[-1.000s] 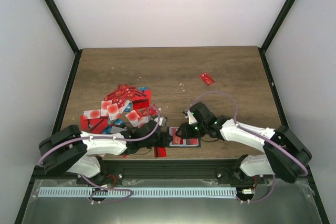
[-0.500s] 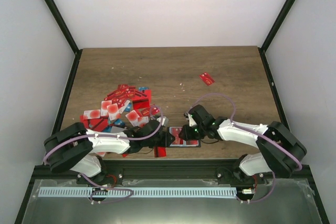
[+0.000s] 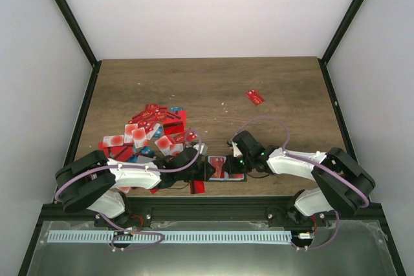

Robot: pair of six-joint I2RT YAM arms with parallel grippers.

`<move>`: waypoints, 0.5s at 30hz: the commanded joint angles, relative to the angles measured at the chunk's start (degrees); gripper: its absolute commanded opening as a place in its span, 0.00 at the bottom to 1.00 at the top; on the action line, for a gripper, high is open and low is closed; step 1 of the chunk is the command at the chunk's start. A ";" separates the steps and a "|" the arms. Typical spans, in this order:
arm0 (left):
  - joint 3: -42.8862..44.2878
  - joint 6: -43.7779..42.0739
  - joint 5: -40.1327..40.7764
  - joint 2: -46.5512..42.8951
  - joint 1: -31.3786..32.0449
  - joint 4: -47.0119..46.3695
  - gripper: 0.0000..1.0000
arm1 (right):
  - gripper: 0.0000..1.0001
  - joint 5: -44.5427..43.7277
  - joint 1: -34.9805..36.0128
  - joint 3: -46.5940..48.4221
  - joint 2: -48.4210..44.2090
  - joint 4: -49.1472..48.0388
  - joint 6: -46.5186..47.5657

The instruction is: Put the credit cards into the card holder

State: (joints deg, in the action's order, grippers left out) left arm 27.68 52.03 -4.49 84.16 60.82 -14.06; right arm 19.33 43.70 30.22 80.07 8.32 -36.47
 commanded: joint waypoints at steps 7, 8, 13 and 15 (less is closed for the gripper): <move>1.05 -0.34 4.27 -1.69 0.36 2.96 0.26 | 0.04 -1.70 0.33 -2.01 1.94 -0.99 0.19; 1.04 -0.42 4.31 -1.73 0.36 3.02 0.26 | 0.02 -1.69 0.33 -2.21 2.19 -1.22 0.13; 1.79 -1.20 3.41 -0.47 0.53 2.83 0.27 | 0.01 -1.67 0.37 -2.91 3.21 -1.96 -0.13; 2.05 -1.35 3.06 0.07 0.74 2.41 0.27 | 0.01 -1.60 0.35 -3.12 3.48 -2.23 -0.17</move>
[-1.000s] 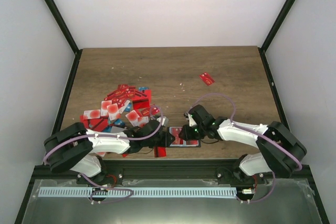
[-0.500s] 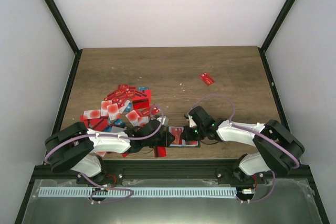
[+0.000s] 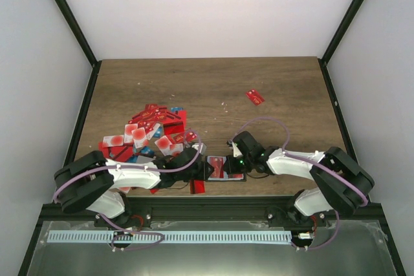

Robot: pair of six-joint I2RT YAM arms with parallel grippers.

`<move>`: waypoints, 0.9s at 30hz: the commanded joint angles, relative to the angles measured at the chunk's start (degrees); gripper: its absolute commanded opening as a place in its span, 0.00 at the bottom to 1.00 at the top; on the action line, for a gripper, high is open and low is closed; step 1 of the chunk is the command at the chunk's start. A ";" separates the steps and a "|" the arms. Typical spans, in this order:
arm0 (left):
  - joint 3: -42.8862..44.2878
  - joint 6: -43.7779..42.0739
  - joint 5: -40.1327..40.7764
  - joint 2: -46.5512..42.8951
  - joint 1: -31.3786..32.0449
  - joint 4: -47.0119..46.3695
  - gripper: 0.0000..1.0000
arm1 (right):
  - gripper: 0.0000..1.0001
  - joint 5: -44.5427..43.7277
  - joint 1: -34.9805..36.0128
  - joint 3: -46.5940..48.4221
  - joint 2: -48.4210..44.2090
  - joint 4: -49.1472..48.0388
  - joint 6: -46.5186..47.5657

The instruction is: Put the credit cards into the card holder

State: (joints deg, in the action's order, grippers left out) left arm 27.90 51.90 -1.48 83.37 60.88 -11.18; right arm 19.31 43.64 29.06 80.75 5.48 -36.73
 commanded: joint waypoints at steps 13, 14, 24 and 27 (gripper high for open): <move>3.06 0.51 5.77 0.43 1.81 4.70 0.28 | 0.01 -1.85 0.40 -2.72 1.87 0.92 0.00; 2.66 0.87 6.69 -0.52 1.85 5.18 0.28 | 0.01 -1.95 0.46 -2.74 1.80 1.00 -0.01; 1.69 0.54 4.11 -0.02 1.85 1.86 0.31 | 0.01 -1.85 0.40 -2.91 1.55 0.85 -0.17; 2.25 0.35 2.50 2.07 1.94 0.39 0.31 | 0.01 -1.75 0.40 -2.98 1.46 0.81 -0.23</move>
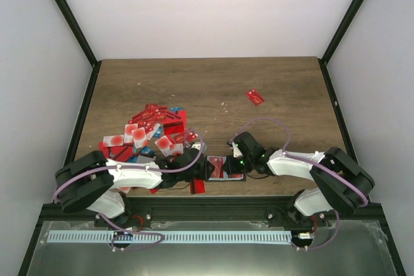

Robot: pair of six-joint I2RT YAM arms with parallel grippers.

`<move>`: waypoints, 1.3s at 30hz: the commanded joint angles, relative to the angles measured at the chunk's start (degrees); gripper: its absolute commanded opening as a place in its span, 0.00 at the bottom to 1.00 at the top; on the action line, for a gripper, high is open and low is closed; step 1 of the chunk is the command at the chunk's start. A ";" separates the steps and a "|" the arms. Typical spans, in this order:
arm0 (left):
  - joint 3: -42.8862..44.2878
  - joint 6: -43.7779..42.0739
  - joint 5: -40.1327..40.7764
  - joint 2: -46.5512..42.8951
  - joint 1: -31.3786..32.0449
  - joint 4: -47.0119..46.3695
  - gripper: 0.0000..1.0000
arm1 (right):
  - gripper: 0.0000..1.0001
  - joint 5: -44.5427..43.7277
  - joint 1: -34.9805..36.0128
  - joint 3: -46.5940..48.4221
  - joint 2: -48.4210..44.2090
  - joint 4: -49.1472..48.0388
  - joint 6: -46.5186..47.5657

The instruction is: Put the credit cards into the card holder

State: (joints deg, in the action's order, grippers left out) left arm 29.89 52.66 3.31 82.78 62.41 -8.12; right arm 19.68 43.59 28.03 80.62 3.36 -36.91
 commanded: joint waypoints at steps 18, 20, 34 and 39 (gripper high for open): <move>3.64 -0.62 -0.48 4.12 1.46 1.41 0.31 | 0.01 -2.04 0.44 -1.78 0.70 3.70 -0.03; 5.27 -0.95 1.13 4.44 2.03 4.12 0.31 | 0.01 -2.27 0.44 -1.61 -0.02 4.33 -0.01; 14.70 0.07 10.10 6.97 5.45 19.16 0.31 | 0.01 -3.90 0.44 0.08 -4.60 8.41 0.17; 16.38 -0.24 11.04 7.49 6.04 20.70 0.31 | 0.01 -4.38 0.44 0.51 -7.27 9.80 -0.04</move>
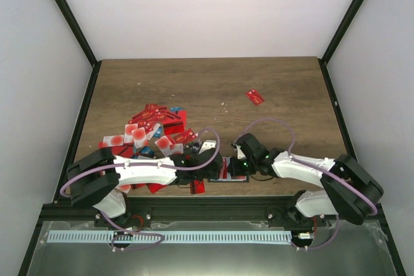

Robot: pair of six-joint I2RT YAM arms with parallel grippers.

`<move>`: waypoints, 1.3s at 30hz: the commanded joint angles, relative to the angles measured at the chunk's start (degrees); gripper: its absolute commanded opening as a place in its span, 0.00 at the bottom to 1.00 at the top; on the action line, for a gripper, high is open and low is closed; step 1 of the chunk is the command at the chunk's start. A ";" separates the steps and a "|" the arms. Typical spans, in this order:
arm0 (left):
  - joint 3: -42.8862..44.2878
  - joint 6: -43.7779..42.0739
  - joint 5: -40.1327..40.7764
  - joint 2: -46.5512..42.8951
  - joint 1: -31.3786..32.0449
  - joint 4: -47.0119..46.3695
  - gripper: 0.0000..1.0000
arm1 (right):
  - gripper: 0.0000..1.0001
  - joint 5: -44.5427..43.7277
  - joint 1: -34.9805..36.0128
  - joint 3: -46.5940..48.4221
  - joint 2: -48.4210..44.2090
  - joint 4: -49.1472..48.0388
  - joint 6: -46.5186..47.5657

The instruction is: Put the credit cards into the card holder

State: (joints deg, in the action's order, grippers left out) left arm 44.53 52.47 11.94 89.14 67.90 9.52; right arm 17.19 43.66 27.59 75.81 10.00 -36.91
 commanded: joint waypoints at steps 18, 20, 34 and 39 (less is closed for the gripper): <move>0.62 2.09 5.50 1.20 0.83 3.62 0.32 | 0.01 0.50 0.37 0.18 -1.08 -0.76 -0.12; 0.36 2.24 5.63 0.96 0.83 3.55 0.32 | 0.01 0.62 0.37 0.22 -0.41 -1.22 -0.06; -0.90 0.21 2.39 2.04 0.83 -2.35 0.32 | 0.01 -2.78 0.38 -1.82 2.46 -1.17 -0.49; -0.87 0.16 2.02 2.69 0.83 -2.80 0.32 | 0.01 -3.47 0.37 -2.54 2.72 -0.78 -0.45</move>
State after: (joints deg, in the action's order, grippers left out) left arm 44.12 53.41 14.55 90.89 68.38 8.58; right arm 17.12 43.66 27.09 77.08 7.53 -37.10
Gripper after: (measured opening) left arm 0.322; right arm 0.011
